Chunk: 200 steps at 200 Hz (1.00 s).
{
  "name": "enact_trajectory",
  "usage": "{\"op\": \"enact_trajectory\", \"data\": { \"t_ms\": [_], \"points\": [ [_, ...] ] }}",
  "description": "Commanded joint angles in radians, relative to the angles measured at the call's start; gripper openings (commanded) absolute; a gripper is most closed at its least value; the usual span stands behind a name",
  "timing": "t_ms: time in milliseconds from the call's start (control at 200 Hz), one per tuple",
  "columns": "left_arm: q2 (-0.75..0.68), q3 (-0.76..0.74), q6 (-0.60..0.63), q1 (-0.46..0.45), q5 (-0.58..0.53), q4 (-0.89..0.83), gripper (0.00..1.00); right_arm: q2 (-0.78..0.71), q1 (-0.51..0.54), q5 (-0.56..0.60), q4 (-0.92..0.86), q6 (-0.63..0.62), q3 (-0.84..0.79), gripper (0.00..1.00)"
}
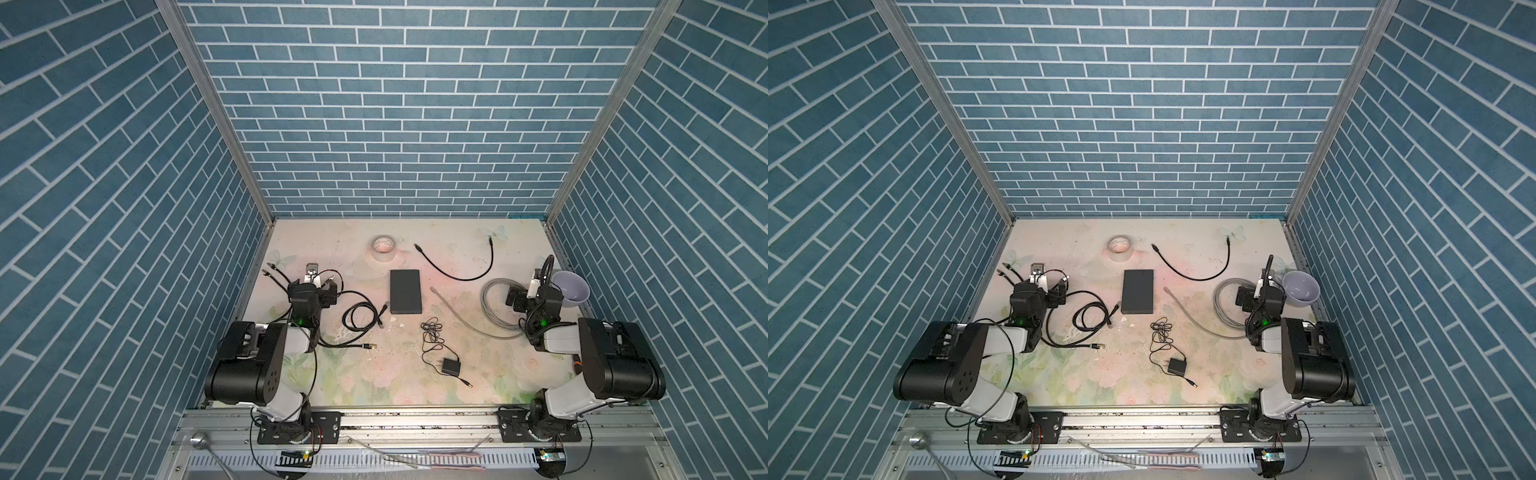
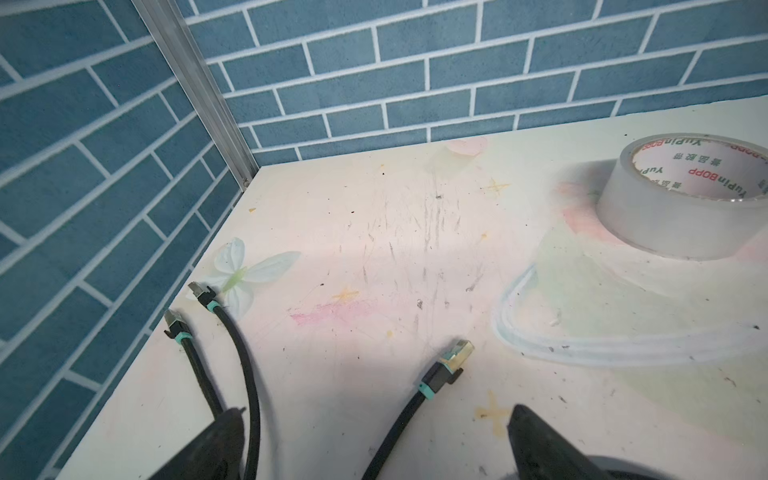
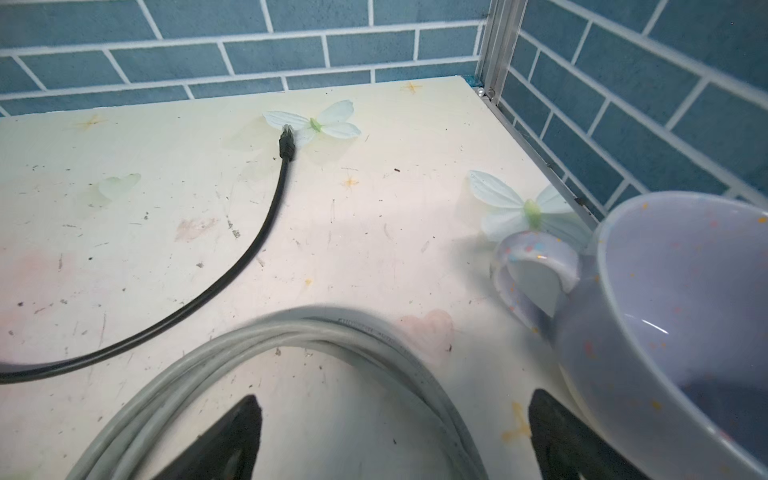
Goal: Insert the plug into the switch port
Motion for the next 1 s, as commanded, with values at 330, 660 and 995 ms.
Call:
{"op": "enact_trajectory", "data": {
  "t_ms": [330, 660, 995],
  "points": [
    [-0.003, 0.000, -0.002, 0.002, 0.001, 0.008, 1.00, 0.002, -0.001, -0.010, 0.017, -0.023, 0.039, 0.99],
    [-0.001, 0.016, -0.013, 0.025, 0.057, -0.023, 1.00, 0.002, 0.000, -0.012, 0.015, -0.023, 0.040, 0.99],
    [-0.087, 0.104, -0.027, 0.037, 0.040, -0.246, 1.00, -0.066, 0.002, -0.005, -0.172, -0.028, 0.110, 0.90]
  ]
}}
